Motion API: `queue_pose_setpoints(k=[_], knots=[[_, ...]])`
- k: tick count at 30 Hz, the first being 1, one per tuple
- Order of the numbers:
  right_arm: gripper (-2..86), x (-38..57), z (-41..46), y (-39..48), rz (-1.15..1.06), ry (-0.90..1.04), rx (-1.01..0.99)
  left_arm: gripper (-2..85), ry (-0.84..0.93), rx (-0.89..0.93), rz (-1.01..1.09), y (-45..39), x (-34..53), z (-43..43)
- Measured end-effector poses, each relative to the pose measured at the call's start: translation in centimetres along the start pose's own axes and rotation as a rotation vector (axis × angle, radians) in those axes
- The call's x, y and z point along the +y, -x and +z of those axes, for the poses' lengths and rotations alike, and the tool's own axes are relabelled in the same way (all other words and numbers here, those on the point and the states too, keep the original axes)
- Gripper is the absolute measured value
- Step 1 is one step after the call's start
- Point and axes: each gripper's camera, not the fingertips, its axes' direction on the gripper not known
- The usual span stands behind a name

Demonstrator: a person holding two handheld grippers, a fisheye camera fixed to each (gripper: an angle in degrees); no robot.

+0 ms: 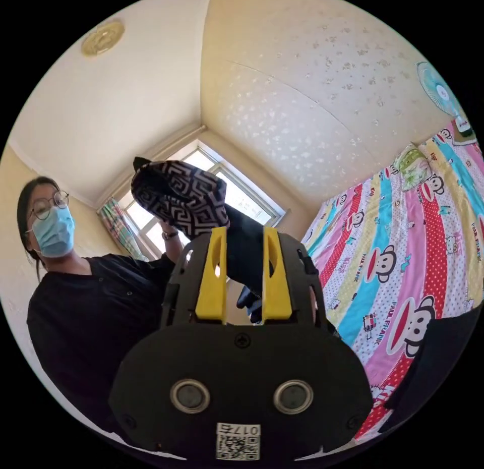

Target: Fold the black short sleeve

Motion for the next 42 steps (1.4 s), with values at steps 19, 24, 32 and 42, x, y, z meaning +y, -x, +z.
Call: queue_pose_setpoints(k=[19,24,32,42], knots=[[1.8,-14.3,1.1,1.7,-0.224,-0.074,-0.056,-0.2,-0.063,-0.551,-0.238,1.0,0.0,-23.1],[1.6,-16.5,-0.3,8.0,-0.362,0.009,0.058,-0.5,0.072,-0.490,-0.344,2.4,5.5,-25.1],[1.5,-14.7,-2.6,9.7,-0.313,-0.045,-0.046,-1.0,-0.081,-0.316,-0.485,1.4,7.8,-31.0],[1.6,-27.4,12.5,-6.7,-0.122,0.552,0.430,-0.9,0.039,-0.587,-0.764,19.2,8.3,-40.6]])
